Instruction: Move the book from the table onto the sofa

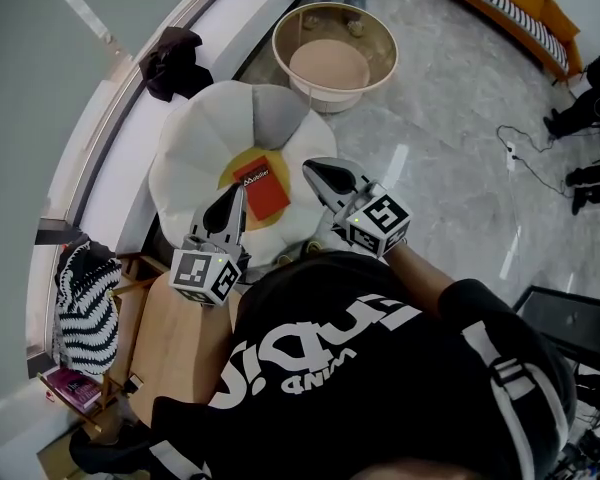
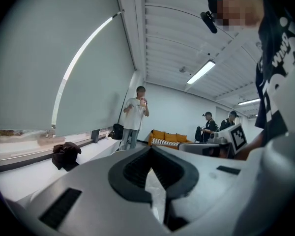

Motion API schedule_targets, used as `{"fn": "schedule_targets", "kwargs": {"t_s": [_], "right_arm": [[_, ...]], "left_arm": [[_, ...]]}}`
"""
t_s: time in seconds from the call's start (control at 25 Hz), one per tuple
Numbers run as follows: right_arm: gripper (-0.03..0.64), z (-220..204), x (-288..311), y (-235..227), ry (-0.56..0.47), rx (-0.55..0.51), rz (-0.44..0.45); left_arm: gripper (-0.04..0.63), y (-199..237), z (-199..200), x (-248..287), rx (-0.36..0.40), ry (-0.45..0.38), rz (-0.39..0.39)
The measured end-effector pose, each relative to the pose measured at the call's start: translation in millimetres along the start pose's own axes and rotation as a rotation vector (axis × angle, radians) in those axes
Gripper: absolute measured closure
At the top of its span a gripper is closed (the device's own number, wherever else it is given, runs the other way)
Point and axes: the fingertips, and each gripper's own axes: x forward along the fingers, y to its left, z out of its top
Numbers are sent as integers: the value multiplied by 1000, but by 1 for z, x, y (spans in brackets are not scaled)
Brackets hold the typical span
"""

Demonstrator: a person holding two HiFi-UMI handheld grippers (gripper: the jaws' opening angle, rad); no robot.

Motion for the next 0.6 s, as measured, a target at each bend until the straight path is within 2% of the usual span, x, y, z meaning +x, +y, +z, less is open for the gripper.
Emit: {"fn": "schedule_targets", "kwargs": {"t_s": [0.6], "right_arm": [[617, -3, 4, -7, 4, 3, -1]], "left_arm": [[588, 6, -7, 1, -32, 14, 6]]}}
